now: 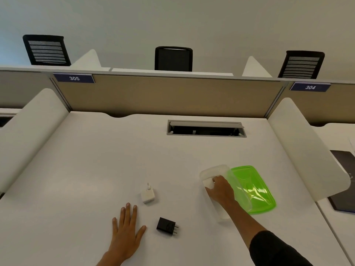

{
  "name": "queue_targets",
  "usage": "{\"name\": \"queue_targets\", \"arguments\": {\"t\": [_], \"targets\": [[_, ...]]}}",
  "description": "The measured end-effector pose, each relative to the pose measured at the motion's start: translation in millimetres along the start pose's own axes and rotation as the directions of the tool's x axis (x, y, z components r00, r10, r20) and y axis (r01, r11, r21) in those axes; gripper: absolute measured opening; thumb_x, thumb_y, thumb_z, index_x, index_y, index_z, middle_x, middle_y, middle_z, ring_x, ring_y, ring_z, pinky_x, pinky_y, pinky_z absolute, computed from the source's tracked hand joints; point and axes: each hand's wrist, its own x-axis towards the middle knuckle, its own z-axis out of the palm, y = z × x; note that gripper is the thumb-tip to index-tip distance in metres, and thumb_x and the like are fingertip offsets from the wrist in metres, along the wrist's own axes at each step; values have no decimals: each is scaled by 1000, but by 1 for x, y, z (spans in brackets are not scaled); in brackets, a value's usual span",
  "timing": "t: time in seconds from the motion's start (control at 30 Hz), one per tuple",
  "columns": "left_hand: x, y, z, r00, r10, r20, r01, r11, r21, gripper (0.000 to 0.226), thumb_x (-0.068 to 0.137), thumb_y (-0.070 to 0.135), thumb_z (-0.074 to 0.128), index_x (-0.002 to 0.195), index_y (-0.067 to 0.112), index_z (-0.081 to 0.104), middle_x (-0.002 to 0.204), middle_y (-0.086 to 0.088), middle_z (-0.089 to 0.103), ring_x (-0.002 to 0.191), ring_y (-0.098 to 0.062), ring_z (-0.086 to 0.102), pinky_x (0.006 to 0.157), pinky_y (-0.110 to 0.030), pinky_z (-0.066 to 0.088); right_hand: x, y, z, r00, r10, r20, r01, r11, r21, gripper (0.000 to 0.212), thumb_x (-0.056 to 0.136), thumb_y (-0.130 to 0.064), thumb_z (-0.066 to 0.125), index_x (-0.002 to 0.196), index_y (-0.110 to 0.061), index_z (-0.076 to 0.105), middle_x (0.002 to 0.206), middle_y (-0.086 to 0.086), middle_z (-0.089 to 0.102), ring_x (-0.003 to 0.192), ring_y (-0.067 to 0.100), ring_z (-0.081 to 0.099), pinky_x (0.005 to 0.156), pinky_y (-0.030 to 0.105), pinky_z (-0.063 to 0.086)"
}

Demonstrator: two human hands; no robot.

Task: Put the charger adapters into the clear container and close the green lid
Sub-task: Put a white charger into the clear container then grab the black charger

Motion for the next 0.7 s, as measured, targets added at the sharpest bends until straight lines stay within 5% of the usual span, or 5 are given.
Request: {"name": "queue_targets", "arguments": {"t": [0.2, 0.37, 0.5, 0.6, 0.7], "targets": [[-4, 3, -1, 1000, -6, -7, 6, 1000, 9, 115, 65, 85, -29, 154, 11, -34, 166, -7, -40, 159, -26, -27, 131, -57, -5, 0, -7, -7, 970, -72, -234, 77, 997, 14, 50, 95, -42, 69, 129, -6, 65, 127, 11, 65, 125, 32, 60, 102, 46, 50], [-5, 6, 1, 1000, -9, -20, 9, 1000, -7, 115, 68, 84, -28, 155, 9, -32, 167, -7, -38, 159, -26, -28, 131, -58, -9, -20, -29, 10, 742, -456, -491, 521, 853, -5, 16, 87, -17, 77, 98, -7, 70, 94, 4, 65, 90, 25, 63, 76, 39, 54], [-5, 5, 2, 1000, -7, -26, 6, 1000, -10, 113, 70, 83, -25, 155, 9, -31, 168, -7, -38, 158, -25, -29, 130, -58, -9, -49, -49, 50, 762, -632, -140, 641, 767, 32, 31, 93, -39, 68, 111, -14, 66, 105, -1, 61, 102, 19, 59, 82, 31, 52], [-4, 5, 2, 1000, -7, -26, 7, 1000, -17, 113, 69, 83, -25, 155, 9, -31, 167, -6, -38, 158, -25, -29, 130, -58, -10, -65, -56, 84, 763, -607, 222, 630, 775, -47, 56, 89, -54, 66, 129, -15, 61, 124, 2, 59, 119, 23, 55, 97, 36, 51], [-4, 6, 2, 1000, -12, -29, 11, 1000, -12, 114, 69, 83, -25, 155, 9, -31, 166, -7, -39, 158, -26, -29, 130, -58, -10, -75, -60, 104, 756, -534, 378, 622, 767, -160, 72, 85, -60, 69, 138, -14, 55, 135, 5, 54, 124, 25, 51, 103, 41, 50]]}}
